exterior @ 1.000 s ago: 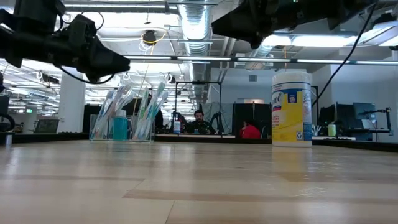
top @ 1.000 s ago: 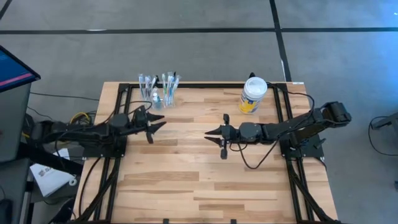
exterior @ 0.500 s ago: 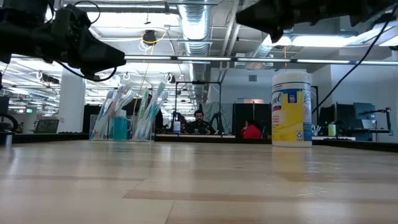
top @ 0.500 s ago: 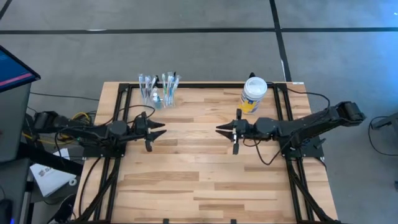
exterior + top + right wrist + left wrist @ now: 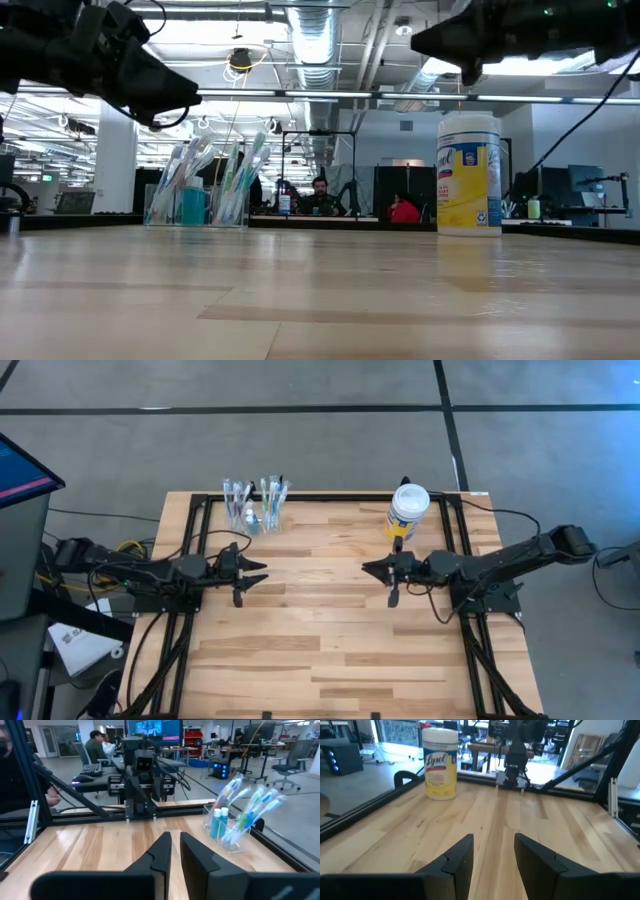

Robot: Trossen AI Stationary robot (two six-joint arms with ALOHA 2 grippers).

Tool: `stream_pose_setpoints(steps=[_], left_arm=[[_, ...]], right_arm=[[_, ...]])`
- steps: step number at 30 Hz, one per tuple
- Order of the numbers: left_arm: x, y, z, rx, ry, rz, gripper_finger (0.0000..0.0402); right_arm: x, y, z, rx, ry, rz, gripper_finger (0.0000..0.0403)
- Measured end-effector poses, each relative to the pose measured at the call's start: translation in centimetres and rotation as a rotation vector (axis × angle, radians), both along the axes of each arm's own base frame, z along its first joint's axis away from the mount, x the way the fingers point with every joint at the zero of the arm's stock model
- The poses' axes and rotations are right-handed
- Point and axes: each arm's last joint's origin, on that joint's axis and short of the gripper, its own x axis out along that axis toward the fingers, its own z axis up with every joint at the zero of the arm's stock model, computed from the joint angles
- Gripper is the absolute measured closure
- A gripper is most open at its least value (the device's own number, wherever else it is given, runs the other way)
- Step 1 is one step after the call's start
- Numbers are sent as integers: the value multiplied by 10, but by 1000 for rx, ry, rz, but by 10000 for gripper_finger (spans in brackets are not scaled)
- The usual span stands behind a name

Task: Pick & Place toothbrushing station
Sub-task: Return to Home Position

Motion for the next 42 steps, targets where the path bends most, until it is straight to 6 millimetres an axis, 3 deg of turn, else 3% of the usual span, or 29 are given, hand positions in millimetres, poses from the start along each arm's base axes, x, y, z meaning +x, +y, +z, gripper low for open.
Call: stream_pose_setpoints(steps=[15,22,32,42], left_arm=[[-22,2,8,-2,-15,-8,266],[-34,3,11,15,-51,-9,266],[-48,6,9,41,-39,41,266],[-60,8,11,37,2,86,266]], right_arm=[[-38,-7,-23,24,-85,-40,386],[-57,-10,-32,22,-227,-54,383],[-75,-14,-48,12,-232,-100,395],[-94,-12,-47,-3,-183,-136,397]])
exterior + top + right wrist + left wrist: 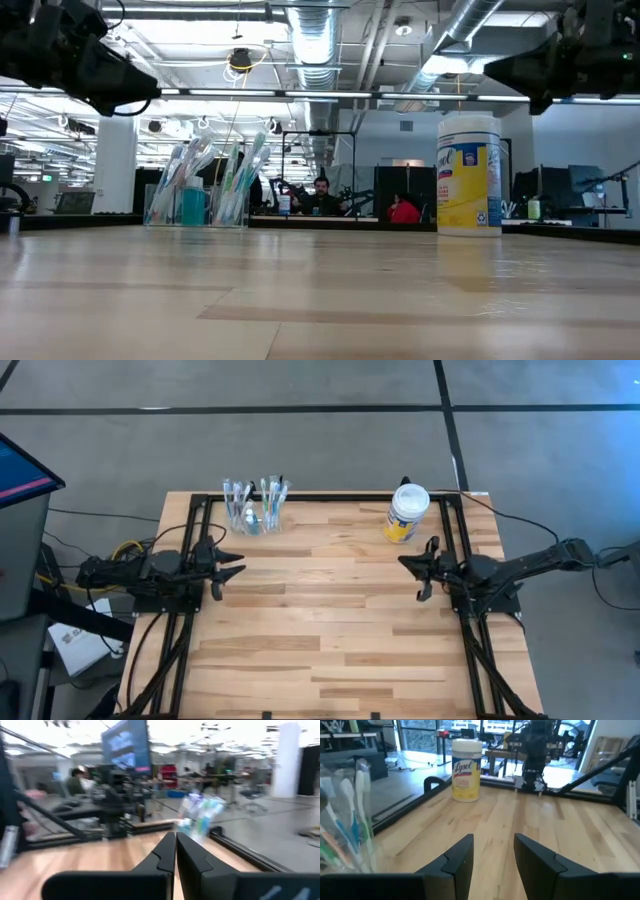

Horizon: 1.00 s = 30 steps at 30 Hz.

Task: Pick & Place toothbrushing station
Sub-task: Return to Home Position

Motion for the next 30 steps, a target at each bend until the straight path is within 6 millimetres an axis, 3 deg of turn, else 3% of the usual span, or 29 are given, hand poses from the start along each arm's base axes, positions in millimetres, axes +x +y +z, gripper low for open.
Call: stream_pose_setpoints(steps=[3,11,18,30], left_arm=[[0,0,-1,11,6,16,266],[0,1,0,27,3,27,266],[0,1,0,34,2,26,266],[5,0,-3,38,52,23,266]], right_arm=[[-8,-1,-2,1,25,-58,397],[-26,1,-4,3,20,-18,397],[-27,1,-10,-3,88,-106,397],[-27,1,-12,34,92,-107,397]])
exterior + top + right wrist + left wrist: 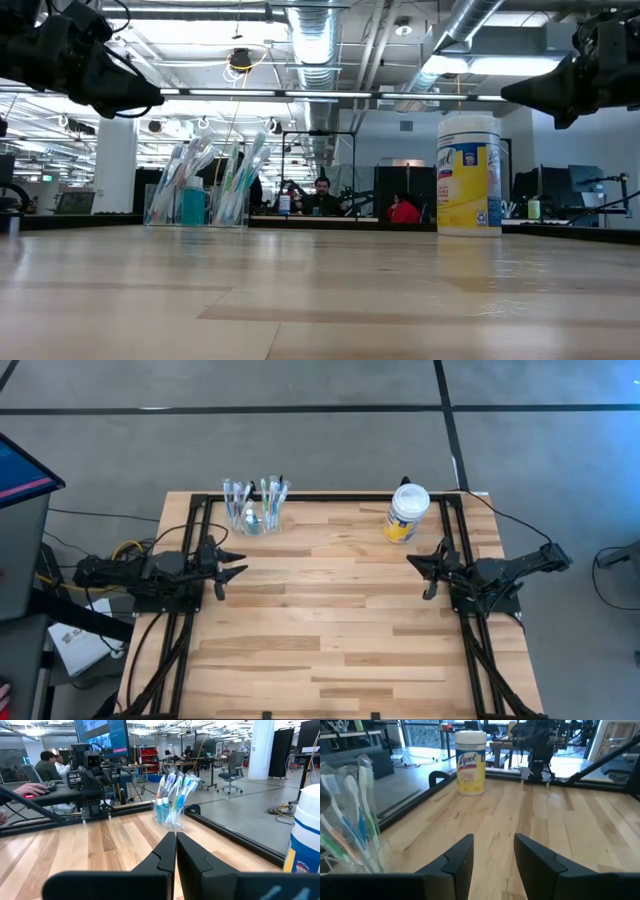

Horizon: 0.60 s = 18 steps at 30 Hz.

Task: Pick & Place toothbrushing station
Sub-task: Return to Home Position

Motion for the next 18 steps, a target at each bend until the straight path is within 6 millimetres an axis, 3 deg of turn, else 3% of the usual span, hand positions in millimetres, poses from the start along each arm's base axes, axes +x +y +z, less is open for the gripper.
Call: stream_pose_setpoints(steps=[13,18], left_arm=[[8,-1,-6,9,86,0,266],[10,-1,2,15,2,11,266]], right_arm=[[0,0,0,-3,1,4,397],[0,0,0,-3,1,4,397]])
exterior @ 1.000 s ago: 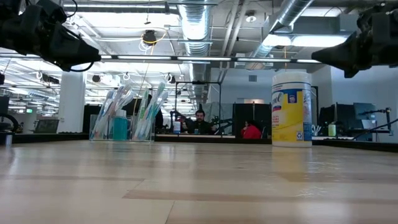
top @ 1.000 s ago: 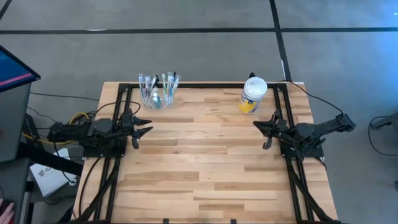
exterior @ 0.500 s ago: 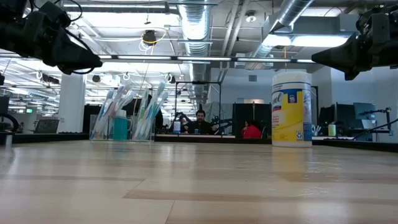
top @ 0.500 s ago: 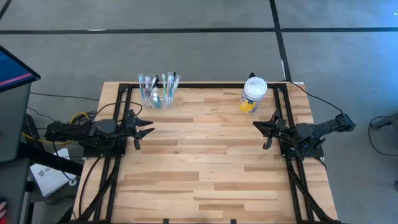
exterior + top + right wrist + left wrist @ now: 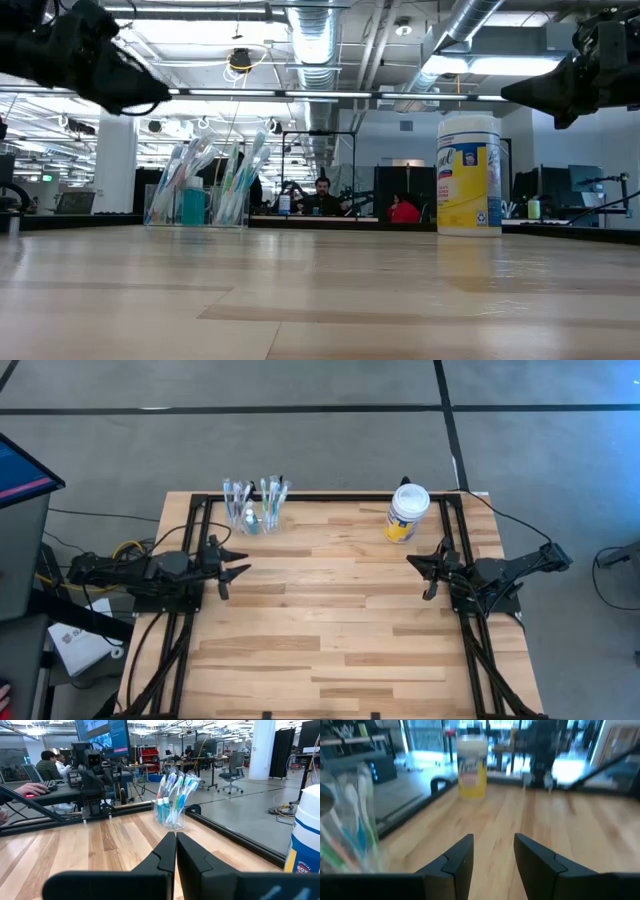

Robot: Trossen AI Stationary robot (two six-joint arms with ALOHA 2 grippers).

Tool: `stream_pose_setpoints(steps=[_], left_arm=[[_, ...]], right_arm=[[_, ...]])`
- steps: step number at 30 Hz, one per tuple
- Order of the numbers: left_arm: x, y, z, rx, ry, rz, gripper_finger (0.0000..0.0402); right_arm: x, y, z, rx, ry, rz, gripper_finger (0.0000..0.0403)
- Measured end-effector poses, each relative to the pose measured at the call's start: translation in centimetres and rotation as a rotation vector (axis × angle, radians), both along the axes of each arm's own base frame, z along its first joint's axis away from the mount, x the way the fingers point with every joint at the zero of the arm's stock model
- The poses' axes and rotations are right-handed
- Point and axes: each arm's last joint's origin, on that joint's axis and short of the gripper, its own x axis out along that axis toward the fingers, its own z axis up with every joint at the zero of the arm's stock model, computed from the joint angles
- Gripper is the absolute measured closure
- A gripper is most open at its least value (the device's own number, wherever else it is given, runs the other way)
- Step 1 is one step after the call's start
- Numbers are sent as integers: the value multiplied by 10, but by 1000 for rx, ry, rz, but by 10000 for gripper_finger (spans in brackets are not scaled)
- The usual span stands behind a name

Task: Pick & Place toothbrushing station
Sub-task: Return to Home Position

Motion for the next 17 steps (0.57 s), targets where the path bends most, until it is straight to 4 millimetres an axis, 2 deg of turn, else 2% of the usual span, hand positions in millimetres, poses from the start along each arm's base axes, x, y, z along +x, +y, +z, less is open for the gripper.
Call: stream_pose_setpoints(steps=[7,11,17], left_arm=[[1,0,9,-15,-103,-4,266],[1,-2,15,-85,-182,-55,266],[2,-6,20,-125,-233,-224,266]], right_arm=[[0,0,0,0,0,0,397],[0,0,0,0,0,0,397],[0,0,0,0,0,0,397]])
